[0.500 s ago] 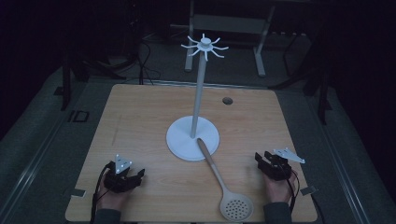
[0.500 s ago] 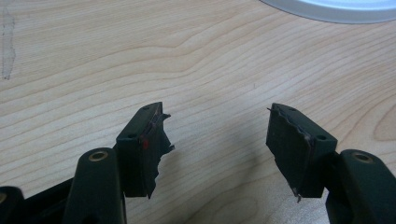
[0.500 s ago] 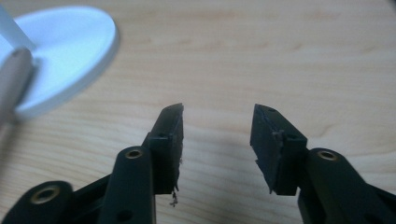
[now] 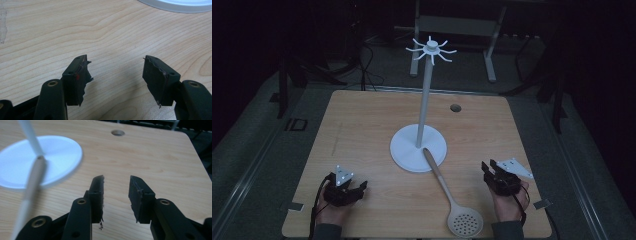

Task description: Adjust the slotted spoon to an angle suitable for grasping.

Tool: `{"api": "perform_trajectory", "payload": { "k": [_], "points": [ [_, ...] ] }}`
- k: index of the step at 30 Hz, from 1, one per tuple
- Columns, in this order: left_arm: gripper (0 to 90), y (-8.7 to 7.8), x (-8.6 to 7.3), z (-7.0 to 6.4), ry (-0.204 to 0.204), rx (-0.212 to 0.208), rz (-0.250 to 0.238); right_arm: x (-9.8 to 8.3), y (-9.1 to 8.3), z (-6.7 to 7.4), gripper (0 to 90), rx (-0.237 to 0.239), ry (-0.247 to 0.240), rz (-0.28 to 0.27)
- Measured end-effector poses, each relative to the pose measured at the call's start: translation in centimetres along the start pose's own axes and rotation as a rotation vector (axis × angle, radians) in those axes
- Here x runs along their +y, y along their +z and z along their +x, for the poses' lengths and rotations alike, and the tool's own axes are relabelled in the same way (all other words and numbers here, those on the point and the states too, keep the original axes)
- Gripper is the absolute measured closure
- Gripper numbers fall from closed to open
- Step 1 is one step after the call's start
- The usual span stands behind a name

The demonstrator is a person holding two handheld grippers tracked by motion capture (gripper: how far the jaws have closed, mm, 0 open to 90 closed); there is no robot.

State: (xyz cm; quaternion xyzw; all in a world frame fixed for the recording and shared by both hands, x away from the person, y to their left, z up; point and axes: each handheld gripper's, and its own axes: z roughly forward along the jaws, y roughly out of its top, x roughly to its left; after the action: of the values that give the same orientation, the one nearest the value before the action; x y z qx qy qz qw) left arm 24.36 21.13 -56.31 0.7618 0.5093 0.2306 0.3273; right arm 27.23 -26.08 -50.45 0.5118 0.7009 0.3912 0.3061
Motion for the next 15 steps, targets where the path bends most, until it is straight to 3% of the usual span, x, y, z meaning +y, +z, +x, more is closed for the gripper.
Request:
{"api": "perform_trajectory", "payload": {
  "k": [7,9,15],
  "points": [
    [37.5,0.1,0.0,0.0,-0.002,0.002,0.005,1.8,-1.2,1.7,67.7,0.033,-0.058,0.001],
    [37.5,0.1,0.0,0.0,0.001,0.002,0.005,2.4,-1.4,2.4,67.9,0.072,-0.077,0.026],
    [37.5,0.0,0.0,0.0,-0.003,0.001,0.003,3.3,-1.6,3.1,67.6,0.082,-0.108,0.043]
  ]
}}
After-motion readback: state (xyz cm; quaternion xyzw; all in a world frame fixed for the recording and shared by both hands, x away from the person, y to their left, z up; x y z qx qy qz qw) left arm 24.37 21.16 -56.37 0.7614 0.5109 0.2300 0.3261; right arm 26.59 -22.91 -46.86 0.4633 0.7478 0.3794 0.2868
